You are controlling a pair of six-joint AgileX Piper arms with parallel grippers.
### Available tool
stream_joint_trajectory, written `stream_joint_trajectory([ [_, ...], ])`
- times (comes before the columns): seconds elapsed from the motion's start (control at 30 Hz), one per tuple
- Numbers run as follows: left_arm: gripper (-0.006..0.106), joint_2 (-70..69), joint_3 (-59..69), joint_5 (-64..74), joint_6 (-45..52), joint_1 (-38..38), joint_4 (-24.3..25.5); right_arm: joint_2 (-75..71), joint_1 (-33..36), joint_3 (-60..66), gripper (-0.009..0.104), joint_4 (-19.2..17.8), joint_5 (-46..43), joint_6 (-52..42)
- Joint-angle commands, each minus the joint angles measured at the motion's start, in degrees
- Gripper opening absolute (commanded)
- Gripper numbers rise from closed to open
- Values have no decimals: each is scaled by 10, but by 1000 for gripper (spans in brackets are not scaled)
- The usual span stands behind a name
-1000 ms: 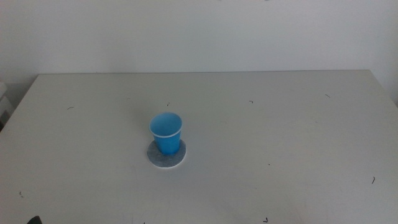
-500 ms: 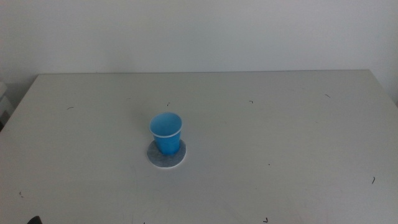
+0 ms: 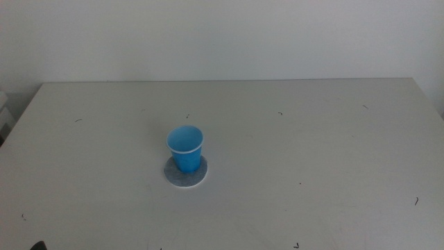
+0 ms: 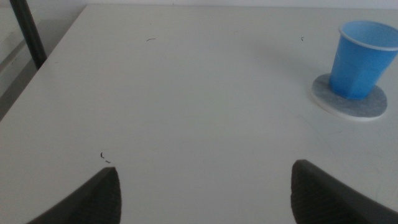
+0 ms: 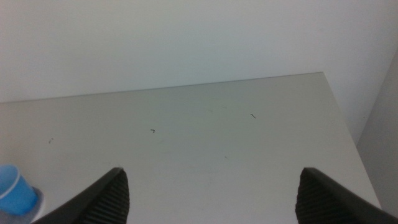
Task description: Place an empty cup on a cup mat.
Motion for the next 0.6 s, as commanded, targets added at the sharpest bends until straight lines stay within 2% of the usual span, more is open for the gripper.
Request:
stream_joint_trajectory([
  [0.0,105,-7,-3,-38,-6,1,2,-41,-4,44,87,-17,-77,-41],
  [0.13,105,-7,-3,-38,-6,1,2,-121,-4,155,87,-11,-130,-101],
  [0.3,105,-7,-3,-38,-6,1,2,-225,-4,264,87,4,-199,-120],
  [0.57,105,-7,-3,-38,-6,1,2,-360,-4,374,87,5,-168,-119],
])
